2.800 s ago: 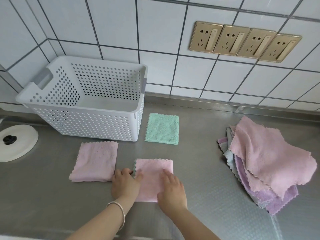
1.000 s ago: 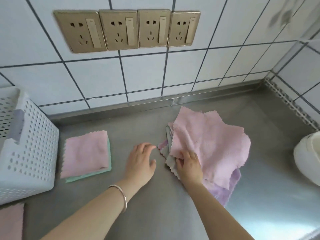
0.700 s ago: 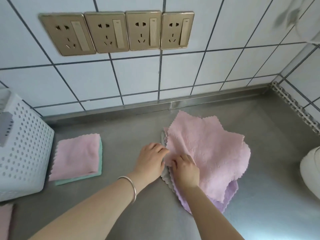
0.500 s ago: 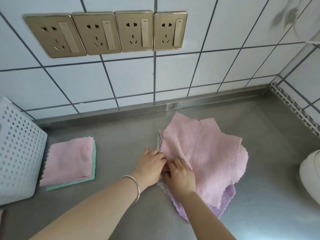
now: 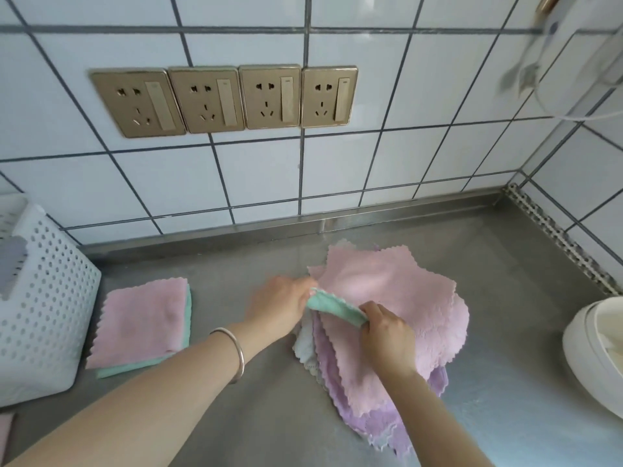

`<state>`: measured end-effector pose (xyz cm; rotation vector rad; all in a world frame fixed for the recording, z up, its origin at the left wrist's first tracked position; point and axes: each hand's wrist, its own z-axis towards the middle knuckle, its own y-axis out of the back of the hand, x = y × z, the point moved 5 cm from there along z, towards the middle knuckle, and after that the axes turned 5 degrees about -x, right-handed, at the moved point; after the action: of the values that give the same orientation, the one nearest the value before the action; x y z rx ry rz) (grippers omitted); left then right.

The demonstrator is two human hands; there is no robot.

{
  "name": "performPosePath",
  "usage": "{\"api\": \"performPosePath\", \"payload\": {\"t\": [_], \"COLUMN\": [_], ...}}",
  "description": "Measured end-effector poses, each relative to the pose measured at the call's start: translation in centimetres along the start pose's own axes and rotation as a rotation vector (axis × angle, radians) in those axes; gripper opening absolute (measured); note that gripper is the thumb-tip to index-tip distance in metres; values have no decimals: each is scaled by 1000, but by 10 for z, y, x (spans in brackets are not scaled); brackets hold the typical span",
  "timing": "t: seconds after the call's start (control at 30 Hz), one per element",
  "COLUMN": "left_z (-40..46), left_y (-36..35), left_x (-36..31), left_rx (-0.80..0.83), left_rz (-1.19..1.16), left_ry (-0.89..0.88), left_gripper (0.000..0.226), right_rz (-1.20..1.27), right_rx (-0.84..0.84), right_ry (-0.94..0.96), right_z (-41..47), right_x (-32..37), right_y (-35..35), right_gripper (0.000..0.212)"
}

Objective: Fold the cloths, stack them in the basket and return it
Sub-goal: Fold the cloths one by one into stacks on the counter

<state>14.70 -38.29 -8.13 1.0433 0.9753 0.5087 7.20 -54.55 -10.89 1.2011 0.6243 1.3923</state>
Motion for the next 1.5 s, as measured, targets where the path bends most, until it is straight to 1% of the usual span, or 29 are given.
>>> {"api": "performPosePath", "payload": {"t": [0.07, 0.13, 0.27, 0.3, 0.33, 0.4, 0.47, 0.53, 0.57, 0.67, 0.77, 0.83, 0.9, 0.93, 1.0, 1.07, 1.17, 1.23, 1.3, 1.37, 1.4, 1.43, 1.47, 1.5], "left_z": [-5, -14, -42, -51, -59, -82, -89, -108, -116, -161, -206, -238, -269, -285, -316, -343, -377, -394, -406, -412, -412, -411, -408, -405], "left_y": [26, 66, 145, 163, 179, 210, 224, 244, 251, 281, 297, 294, 277, 264, 230, 192, 140, 112, 91, 77, 72, 69, 67, 66], "left_x": [4, 9, 26, 32, 38, 57, 72, 86, 92, 115, 125, 126, 129, 134, 147, 154, 155, 158, 158, 156, 156, 159, 163, 168], "left_rx": [12, -71, -184, -219, -260, -326, -336, -334, -335, -391, -407, -350, -235, -168, -24, 93, 211, 288, 408, 529, 581, 620, 645, 650], "left_rz": [-53, -96, -162, -161, -155, -129, -106, -54, -50, -49, -120, -192, -260, -283, -291, -334, -375, -365, -358, -346, -341, -337, -331, -327], "left_ry": [52, 103, 141, 141, 143, 177, 225, 254, 261, 312, 349, 369, 389, 406, 455, 510, 554, 587, 585, 568, 560, 558, 566, 586], "left_gripper": [31, 34, 20, 20, 20, 20, 20, 22, 22, 23, 23, 28, 38, 39, 32, 35, 44, 41, 32, 23, 20, 19, 20, 24], "right_rz": [-34, -42, 154, 185, 210, 297, 370, 426, 455, 552, 718, 832, 935, 946, 863, 716, 525, 440, 371, 323, 278, 242, 213, 199], "right_rx": [38, 55, 183, 193, 190, 186, 174, 177, 176, 190, 206, 282, 428, 509, 659, 796, 962, 1039, 1116, 1222, 1267, 1293, 1304, 1277], "right_ry": [-22, -41, -60, -68, -85, -117, -171, -152, -136, -92, -77, -97, -110, -100, -84, -71, -84, -104, -147, -135, -128, -120, -126, -148], "right_z": [8, 17, 31, 36, 41, 45, 51, 52, 50, 36, 15, -4, -29, -42, -70, -100, -147, -174, -196, -211, -217, -220, -220, -217], "right_x": [-6, -5, 22, 31, 40, 64, 75, 99, 111, 154, 177, 187, 190, 189, 180, 164, 138, 123, 105, 100, 98, 97, 97, 96], "right_y": [28, 62, 112, 119, 126, 134, 138, 137, 138, 135, 137, 134, 125, 114, 89, 60, 19, 1, -13, -15, -16, -17, -18, -20], "right_gripper": [18, 20, 11, 7, 7, 27, 33, 38, 35, 18, 12, 14, 17, 17, 12, 8, 20, 27, 27, 22, 14, 6, 12, 14]}}
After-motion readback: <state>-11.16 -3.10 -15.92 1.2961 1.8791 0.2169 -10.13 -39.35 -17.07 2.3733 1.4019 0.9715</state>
